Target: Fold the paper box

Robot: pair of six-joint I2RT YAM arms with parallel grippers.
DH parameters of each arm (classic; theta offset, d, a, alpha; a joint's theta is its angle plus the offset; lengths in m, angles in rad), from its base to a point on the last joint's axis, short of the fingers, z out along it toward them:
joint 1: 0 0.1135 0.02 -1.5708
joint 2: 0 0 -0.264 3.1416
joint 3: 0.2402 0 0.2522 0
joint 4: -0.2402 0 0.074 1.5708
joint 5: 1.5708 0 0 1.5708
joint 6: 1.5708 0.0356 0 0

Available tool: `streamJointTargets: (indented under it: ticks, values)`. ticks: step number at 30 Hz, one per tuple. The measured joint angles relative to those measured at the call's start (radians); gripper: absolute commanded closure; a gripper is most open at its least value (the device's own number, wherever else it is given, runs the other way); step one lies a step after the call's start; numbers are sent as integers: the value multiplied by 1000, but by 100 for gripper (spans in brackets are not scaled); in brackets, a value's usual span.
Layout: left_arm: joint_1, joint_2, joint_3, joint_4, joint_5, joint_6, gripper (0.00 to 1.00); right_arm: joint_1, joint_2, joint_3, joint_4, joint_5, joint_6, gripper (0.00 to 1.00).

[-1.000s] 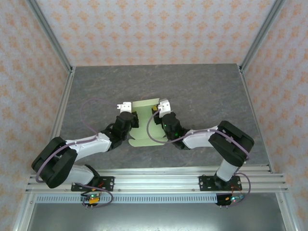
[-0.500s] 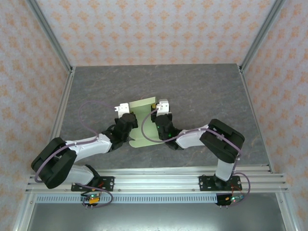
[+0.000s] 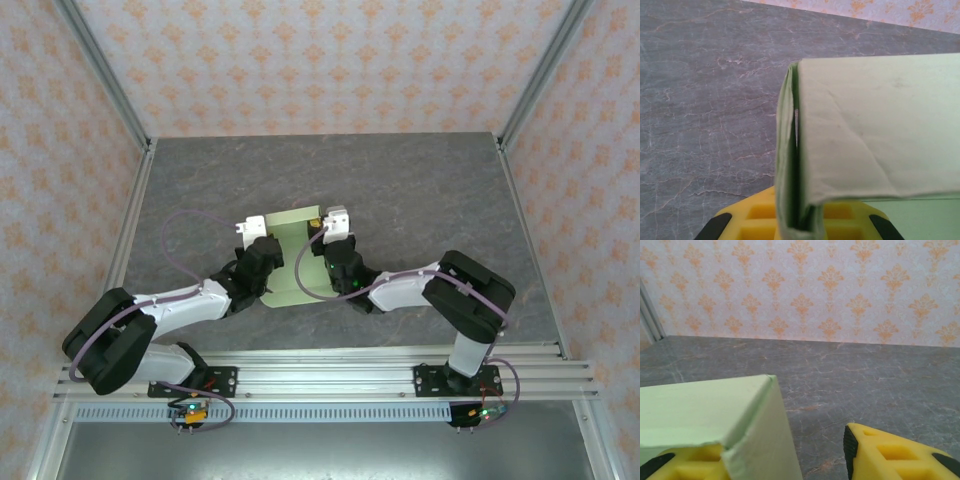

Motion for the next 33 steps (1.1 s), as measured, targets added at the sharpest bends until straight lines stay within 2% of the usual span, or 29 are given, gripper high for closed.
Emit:
streamJointTargets:
  ticks: [5,13,19,24,31,33]
  values:
    - [0,0,-3,-14,-8,2,100,10,0,8,0,-3,-23,60]
    - [0,-20,-6,-26,-14,3,100,10,73,77,-5,66,-57,62]
    - [-1,-38,-6,-50,-13,10,100,19,129,89,17,129,-74,82]
    - [-13,-38,-5,-48,-3,10,100,32,141,91,55,180,-90,91]
    - [-13,-24,4,-46,16,6,100,45,156,91,66,254,-61,88]
    - [-13,-24,4,-46,17,6,100,48,156,90,68,264,-39,82]
